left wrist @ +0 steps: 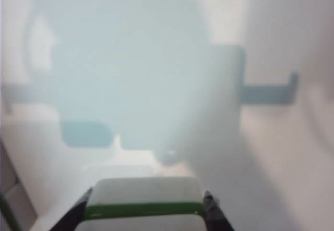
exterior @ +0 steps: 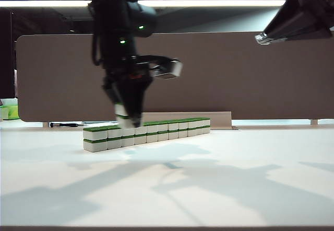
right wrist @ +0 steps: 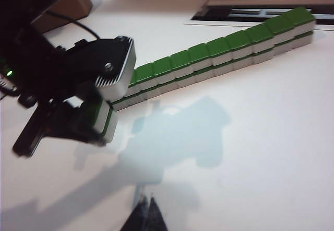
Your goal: Take a mahjong tile from the mahjong wall and then place it on the table close to you.
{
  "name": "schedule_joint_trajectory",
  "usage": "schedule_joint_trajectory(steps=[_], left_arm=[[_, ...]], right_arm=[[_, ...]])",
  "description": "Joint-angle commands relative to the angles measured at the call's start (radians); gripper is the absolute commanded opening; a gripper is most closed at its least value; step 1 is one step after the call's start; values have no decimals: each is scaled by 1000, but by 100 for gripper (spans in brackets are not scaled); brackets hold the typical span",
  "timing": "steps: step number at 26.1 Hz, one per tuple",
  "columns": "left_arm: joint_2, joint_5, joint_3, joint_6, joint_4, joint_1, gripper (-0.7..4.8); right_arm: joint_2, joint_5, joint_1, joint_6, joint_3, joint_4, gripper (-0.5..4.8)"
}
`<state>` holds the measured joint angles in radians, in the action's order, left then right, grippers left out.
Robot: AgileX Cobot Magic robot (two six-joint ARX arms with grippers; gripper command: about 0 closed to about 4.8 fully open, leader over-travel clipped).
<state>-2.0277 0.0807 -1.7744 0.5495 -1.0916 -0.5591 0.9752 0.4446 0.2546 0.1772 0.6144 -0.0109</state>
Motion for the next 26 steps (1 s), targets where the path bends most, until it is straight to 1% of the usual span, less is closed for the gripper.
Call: schedule_joint_trajectory(steps=[1,3,5,8,12,15,18,23,26], left_arm=[[8,10,-4,23,47,-56,174],[8,10,-4,48,58,-93,174],[-3,13,-4,72,80,-156,174],[-27,17,-4,73,97,-195,174],[-64,21,-4,107,110,-242,174],[-89,46,-4,108,124,-262,174],[-108,77,-4,109,129,-269,174],[-117,82,-3,108,129,-275,174],[-121,125,-3,106,124,-275,174]], right_arm=[[-3,-3,-47,-3,5,23,-1],[-3,-2,-83,-3,5,23,-1],[-3,-1,-168,-3,5,23,-1],[-3,3,-232,-2,5,23,-1],[-3,2,-291,-2,5,22,-1],[-3,3,-312,-2,5,17,-1],[-3,2,-311,-2,5,8,-1],[-3,10,-310,-2,5,7,-1],[-3,10,-311,-2,5,7,-1]])
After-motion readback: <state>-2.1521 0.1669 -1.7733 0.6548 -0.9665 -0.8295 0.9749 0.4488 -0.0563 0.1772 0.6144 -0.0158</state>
